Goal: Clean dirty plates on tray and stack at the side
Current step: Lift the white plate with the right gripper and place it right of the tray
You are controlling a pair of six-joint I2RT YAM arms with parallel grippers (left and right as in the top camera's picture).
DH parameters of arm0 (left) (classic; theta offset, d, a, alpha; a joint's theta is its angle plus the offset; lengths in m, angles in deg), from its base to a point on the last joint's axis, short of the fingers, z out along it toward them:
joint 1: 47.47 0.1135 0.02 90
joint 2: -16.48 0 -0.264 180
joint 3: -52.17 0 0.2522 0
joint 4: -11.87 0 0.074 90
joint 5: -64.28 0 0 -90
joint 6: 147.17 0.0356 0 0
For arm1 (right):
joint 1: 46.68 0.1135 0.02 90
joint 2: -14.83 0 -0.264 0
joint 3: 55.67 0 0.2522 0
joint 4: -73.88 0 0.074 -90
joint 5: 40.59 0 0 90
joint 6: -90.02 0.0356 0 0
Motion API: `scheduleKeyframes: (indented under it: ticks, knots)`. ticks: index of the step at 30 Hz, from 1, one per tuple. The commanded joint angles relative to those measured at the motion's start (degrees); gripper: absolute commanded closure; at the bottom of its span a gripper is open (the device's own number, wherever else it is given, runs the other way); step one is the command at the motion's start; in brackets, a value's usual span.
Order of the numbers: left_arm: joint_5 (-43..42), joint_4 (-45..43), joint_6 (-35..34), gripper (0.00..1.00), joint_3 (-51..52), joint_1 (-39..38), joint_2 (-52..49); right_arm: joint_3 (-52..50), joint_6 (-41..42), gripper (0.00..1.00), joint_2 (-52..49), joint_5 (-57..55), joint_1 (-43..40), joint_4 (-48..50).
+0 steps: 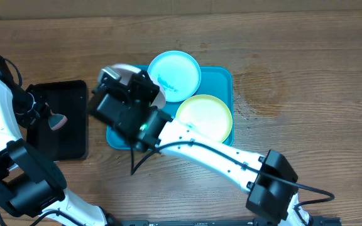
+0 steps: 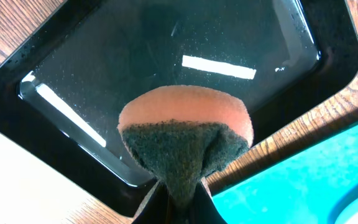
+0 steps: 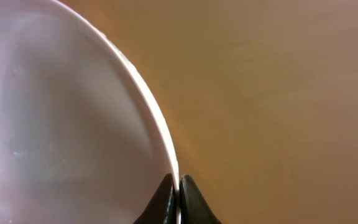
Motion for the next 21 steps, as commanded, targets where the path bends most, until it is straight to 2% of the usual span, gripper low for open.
scheduleKeyframes:
  ticks: [1, 3, 5, 10, 13, 15, 21]
  knots:
    - [-0.87, 0.00, 0.28, 0.96, -1.16, -0.44, 1.73, 0.48, 4.24, 0.96, 0.74, 16.81, -4.55, -2.64]
    - [-0.87, 0.07, 0.28, 0.96, -1.16, -0.48, 1.73, 0.85, 11.30, 0.96, 1.60, 8.35, -6.21, -3.26]
    - [-0.85, 0.00, 0.28, 0.96, -1.16, -0.63, 1.73, 1.66, 17.77, 0.96, 3.58, 9.64, -9.07, -3.50]
    - [-0.85, 0.00, 1.20, 0.96, -1.16, -0.76, 1.73, 1.92, 20.41, 0.96, 8.81, 47.28, -23.19, -5.66]
    - [-1.09, 0.00, 1.36, 0.96, -1.16, -0.79, 1.70, 1.81, 20.68, 0.96, 9.01, 62.82, -33.99, -9.79]
    - [-2.05, -0.04, 1.36, 0.96, -1.16, -0.85, 1.73, 1.22, 22.56, 0.96, 8.48, 65.85, -40.57, -13.38]
    - [-2.34, -0.24, 1.36, 0.96, -1.16, -1.51, 1.70, -4.07, 23.61, 0.96, 7.06, 64.87, -57.27, -20.35]
